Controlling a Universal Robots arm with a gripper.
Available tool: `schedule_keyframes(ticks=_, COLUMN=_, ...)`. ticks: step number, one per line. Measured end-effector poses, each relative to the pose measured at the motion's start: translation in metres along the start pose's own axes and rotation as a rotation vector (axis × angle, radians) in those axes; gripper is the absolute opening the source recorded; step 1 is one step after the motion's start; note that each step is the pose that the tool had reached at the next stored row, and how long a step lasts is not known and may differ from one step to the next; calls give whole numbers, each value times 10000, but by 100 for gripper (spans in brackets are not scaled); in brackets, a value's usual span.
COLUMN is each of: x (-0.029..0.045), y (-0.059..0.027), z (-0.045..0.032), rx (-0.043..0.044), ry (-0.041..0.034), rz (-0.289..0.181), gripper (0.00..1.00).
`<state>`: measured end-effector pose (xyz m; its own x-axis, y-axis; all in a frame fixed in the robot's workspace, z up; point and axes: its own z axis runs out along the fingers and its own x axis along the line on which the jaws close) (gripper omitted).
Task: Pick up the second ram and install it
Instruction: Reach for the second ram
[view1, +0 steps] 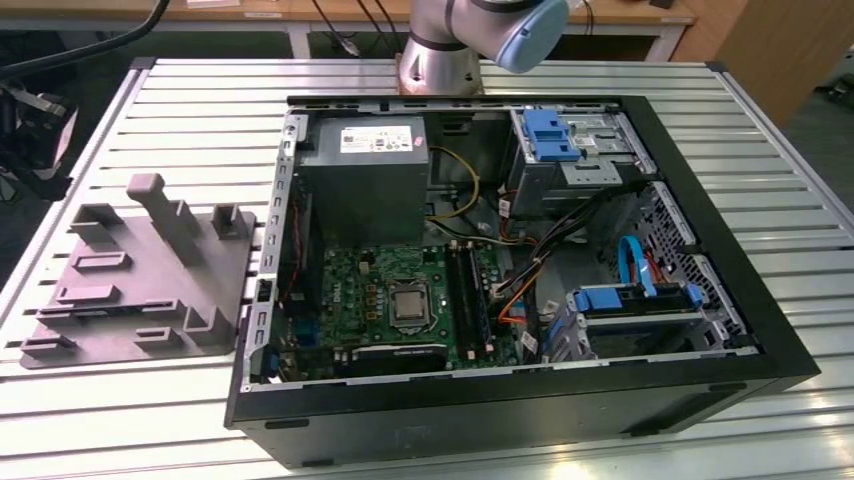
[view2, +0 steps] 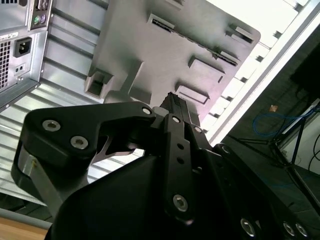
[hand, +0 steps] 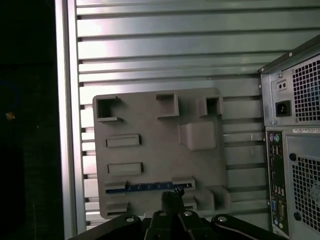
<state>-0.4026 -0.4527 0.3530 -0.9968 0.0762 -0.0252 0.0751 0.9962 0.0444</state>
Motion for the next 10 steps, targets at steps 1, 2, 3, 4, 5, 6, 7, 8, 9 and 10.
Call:
schedule_keyframes(ticks=1, x=8, y=-11, z=13, rx=0, ry=0, rz=0, gripper=10)
schedule_keyframes(ticks=2, x=17, y=-22, z=27, rx=0, ry=1, rz=0, gripper=10)
schedule_keyframes(ticks=3, x=24, y=-33, z=40, rx=0, ry=0, rz=0, gripper=10)
schedule_keyframes(ticks=4, x=32, y=-45, z=52, rx=0, ry=0, rz=0, gripper=10)
schedule_keyframes(ticks=5, x=39, y=-57, z=63, rx=0, ry=1, rz=-1, gripper=10)
schedule_keyframes(ticks=6, x=46, y=-69, z=75, rx=0, ry=0, rz=0, gripper=10)
schedule_keyframes(ticks=7, x=52, y=-82, z=88, rx=0, ry=0, rz=-1, gripper=10)
schedule_keyframes(ticks=8, x=57, y=-94, z=101, rx=0, ry=1, rz=0, gripper=10)
schedule_keyframes(ticks=9, x=60, y=-108, z=115, rx=0, ry=1, rz=0, gripper=10)
schedule_keyframes(ticks=10, x=62, y=-121, z=128, rx=1, ry=2, rz=0, gripper=10)
